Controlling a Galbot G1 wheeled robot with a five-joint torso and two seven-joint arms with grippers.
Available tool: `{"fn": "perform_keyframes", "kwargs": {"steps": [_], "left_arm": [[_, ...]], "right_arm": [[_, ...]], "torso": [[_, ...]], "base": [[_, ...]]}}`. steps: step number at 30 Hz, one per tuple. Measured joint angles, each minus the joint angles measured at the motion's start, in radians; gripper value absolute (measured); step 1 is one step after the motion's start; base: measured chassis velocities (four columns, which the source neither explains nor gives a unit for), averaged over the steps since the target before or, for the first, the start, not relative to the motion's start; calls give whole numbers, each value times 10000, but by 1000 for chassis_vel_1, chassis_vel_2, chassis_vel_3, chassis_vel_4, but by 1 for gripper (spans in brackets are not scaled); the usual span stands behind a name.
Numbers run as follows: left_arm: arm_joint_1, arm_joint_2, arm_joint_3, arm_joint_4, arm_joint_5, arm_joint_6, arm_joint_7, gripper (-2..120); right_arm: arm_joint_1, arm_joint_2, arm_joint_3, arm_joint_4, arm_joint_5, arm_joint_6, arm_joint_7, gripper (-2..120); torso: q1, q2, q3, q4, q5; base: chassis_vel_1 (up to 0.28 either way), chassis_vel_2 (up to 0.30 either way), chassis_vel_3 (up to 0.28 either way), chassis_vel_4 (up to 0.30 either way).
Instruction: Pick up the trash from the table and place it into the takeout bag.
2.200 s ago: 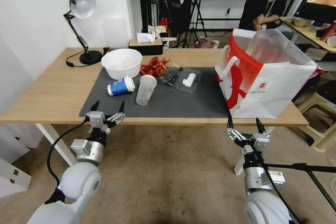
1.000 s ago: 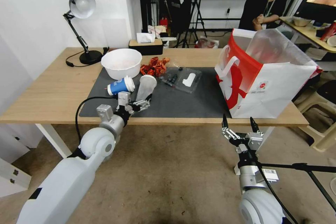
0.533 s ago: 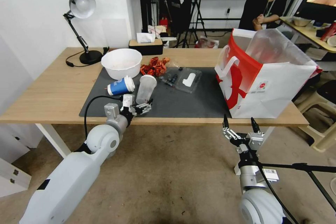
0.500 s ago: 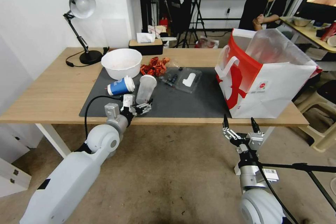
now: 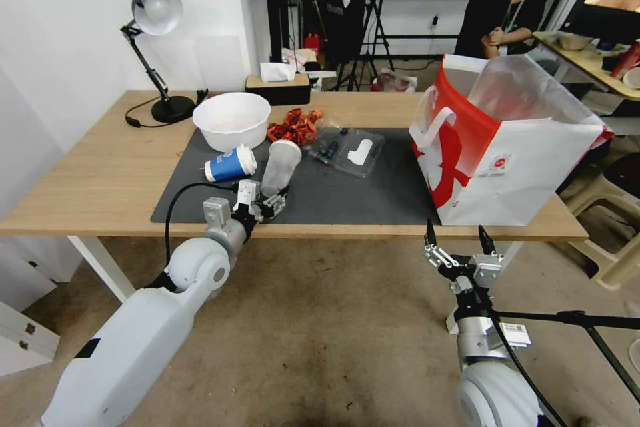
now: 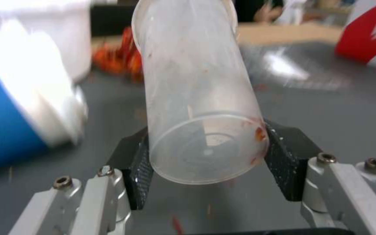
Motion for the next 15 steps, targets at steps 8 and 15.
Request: {"fn": "perform_keyframes", "kwargs": {"steps": [8,15], "left_arm": [[-887,308,464,826,-58,-2645,2818,54],[-3082,476,1880,1573,-1235,-3536,4655,54]], "right_arm": [[32,51,-30,-68,-53,7,-2,100],[50,57,-21,-76,-61,13,-3,100]], "torso": [[-2,0,0,0,1],[-2,-1,1,-4,-2]], "base": [[0,0,0,0],[0,0,0,0]]}}
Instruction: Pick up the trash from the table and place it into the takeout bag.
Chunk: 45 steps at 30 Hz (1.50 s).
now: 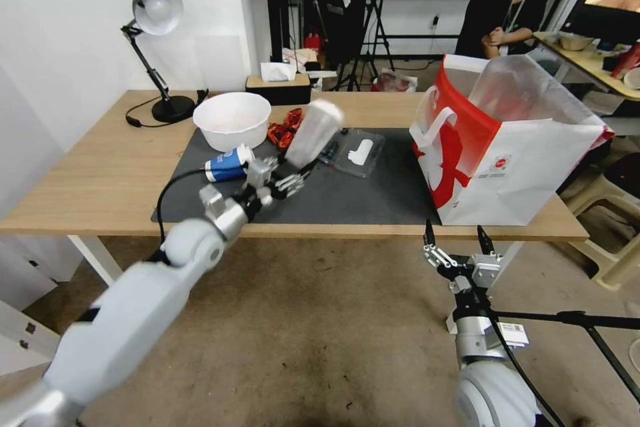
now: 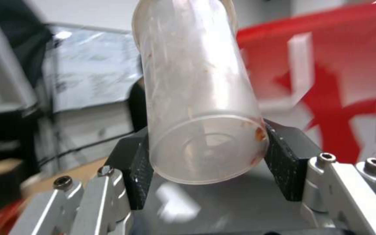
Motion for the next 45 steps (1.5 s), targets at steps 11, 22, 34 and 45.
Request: {"fn": "perform_keyframes", "kwargs": {"steps": [11,22,34,45], "left_arm": [[-4233,-848,3197,1206,-1146,143,191,54],[-7184,-2922,5448,2955,-2040,508,162,54],[-8237,-4269,6539,4331,-2399,665,162,54],[-8427,-4775,6684,4821,-2388,705,154,69]], "right_arm": [[-46,-23,166,47,-1,21,17,100],[71,2,213,59,35,17,49,100],[97,36,268,46,51,25,49,100],[106,56,304,46,80,50,50,100]], "torso": [[1,0,2,-1,-3],[1,1,1,2,5],[2,1,0,3,3],[2,1,-1,3,3]], "base": [[0,0,0,0],[0,0,0,0],[0,0,0,0],[0,0,0,0]]}}
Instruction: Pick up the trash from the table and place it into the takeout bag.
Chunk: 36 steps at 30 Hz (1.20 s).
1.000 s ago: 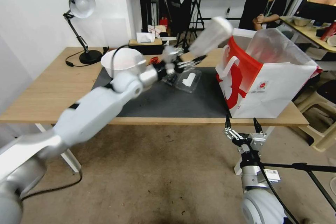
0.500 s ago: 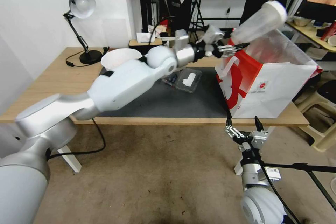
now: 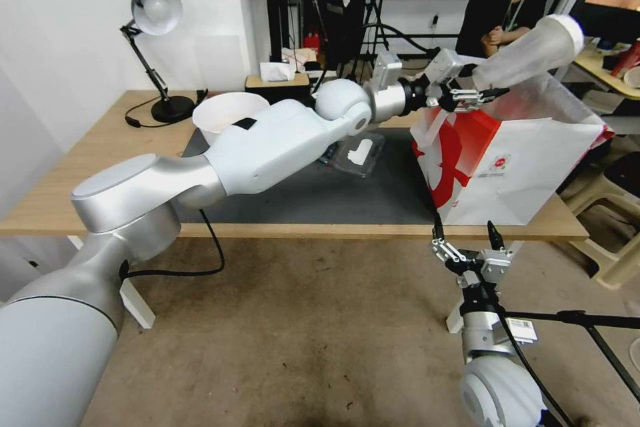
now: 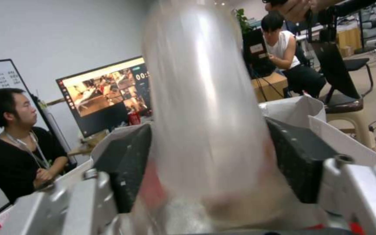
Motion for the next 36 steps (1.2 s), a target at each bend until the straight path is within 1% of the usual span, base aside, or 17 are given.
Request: {"fn": "perform_keyframes", "kwargs": {"steps": [2,4,6,8,9,13,16,21,23,24,25,28,29,32,33,34,36], "left_arm": [[-2,-16,2,13,4,9,-9,78],[-2,-21,3,18,6,14,-14,81],[-1,-60,2,41,6,34,-46,93],[45,-95,-126,56,13,35,-147,99],[45,-95,-126,56,13,35,-147,99],[309,67,-792,-92,-72,66,-523,100],[827,634,-1499,-484,-258,204,-790,100],[1343,1136,-2013,-810,-256,270,-1124,100],[1675,1399,-2238,-1102,-199,349,-1547,100],[1962,1645,-2420,-1386,-177,446,-2009,100],[1962,1645,-2420,-1386,-177,446,-2009,100],[2602,2214,-2869,-2034,-2,722,-2881,100],[2602,2214,-2869,-2034,-2,722,-2881,100],[3085,2711,-3224,-2550,13,857,-3260,100],[3412,3057,-3471,-2901,21,926,-3455,100],[3412,3057,-3471,-2901,21,926,-3455,100],[3911,3556,-3873,-3326,67,1000,-3725,100]], "right_arm": [[5,2,2,0,4,2,0,100],[6,3,2,0,6,3,0,100],[10,6,7,0,9,4,1,100],[10,8,15,4,14,4,6,100],[10,8,15,4,14,4,6,100],[13,9,25,16,23,5,16,100],[17,30,23,16,24,-4,17,100],[-30,66,47,36,18,-10,27,100],[-42,67,63,58,14,-17,30,100],[-38,65,64,73,13,-28,35,100],[-38,65,64,73,13,-28,35,100],[-26,65,50,92,7,-47,47,100],[-26,65,50,92,7,-47,47,100],[-45,61,46,115,1,-53,50,100],[-58,55,45,126,1,-54,51,100],[-58,55,45,126,1,-54,51,100],[-57,43,40,135,1,-56,51,100]], "torso": [[0,0,0,1,-1],[-1,0,0,1,-1],[0,0,0,2,-1],[0,0,0,-1,-1],[0,0,0,-1,-1],[0,0,0,-3,-1],[-1,0,0,3,-4],[0,0,-1,2,-4],[0,0,0,-1,-4],[-1,0,0,0,-5],[-1,0,0,0,-5],[-1,0,-1,0,-4],[-1,0,-1,0,-4],[0,0,0,0,-4],[-1,0,-1,0,-3],[-1,0,-1,0,-3],[-1,0,-1,2,-3]], "base": [[0,0,0,0],[0,0,0,0],[0,0,0,0],[0,0,0,0],[0,0,0,0],[0,0,0,0],[0,0,0,0],[0,0,0,0],[0,0,0,0],[0,0,0,0],[0,0,0,0],[0,0,0,0],[0,0,0,0],[0,0,0,0],[0,0,0,0],[0,0,0,0],[0,0,0,0]]}}
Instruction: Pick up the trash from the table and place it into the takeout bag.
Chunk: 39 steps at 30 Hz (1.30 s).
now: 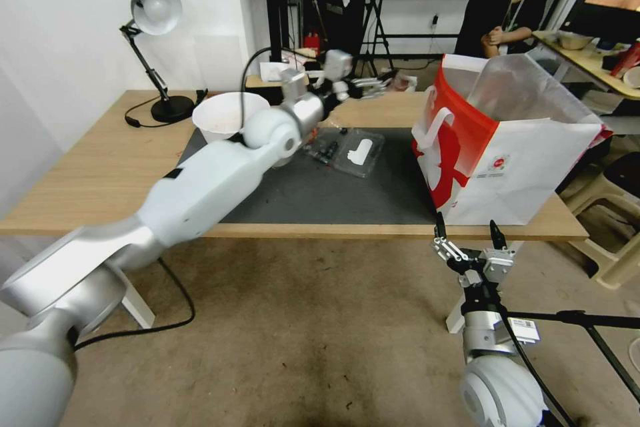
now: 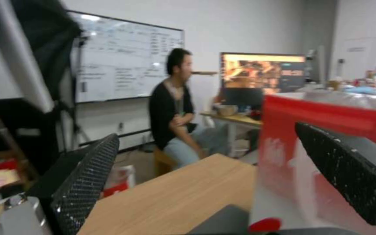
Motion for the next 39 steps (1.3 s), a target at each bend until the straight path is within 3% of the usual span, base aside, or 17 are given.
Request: {"fn": "perform_keyframes", "kwargs": {"steps": [11,15,23,29,39], "left_arm": [[2050,1296,-2066,-1305,467,392,-675,100],[3584,1582,-3199,-2151,1020,777,-1132,100],[5150,1769,-4207,-2995,1843,834,-1354,100],[6820,1720,-5188,-3992,3180,880,-1823,100],[8489,1522,-6381,-4795,3929,766,-2174,100]], "right_arm": [[64,-6,-94,-26,-17,-13,-16,100],[58,-12,-103,-45,-33,-14,-25,100],[50,-38,-148,-48,-37,-14,-42,100],[28,-40,-177,-50,-50,-12,-49,100],[17,-30,-157,-52,-66,-1,-49,100]], "torso": [[0,0,-1,0,-2],[-1,1,0,-2,2],[0,1,0,-4,-1],[-1,1,-1,-1,2],[-1,1,0,1,1]], "base": [[0,0,0,0],[0,0,0,0],[0,0,0,0],[0,0,0,0],[0,0,0,0]]}}
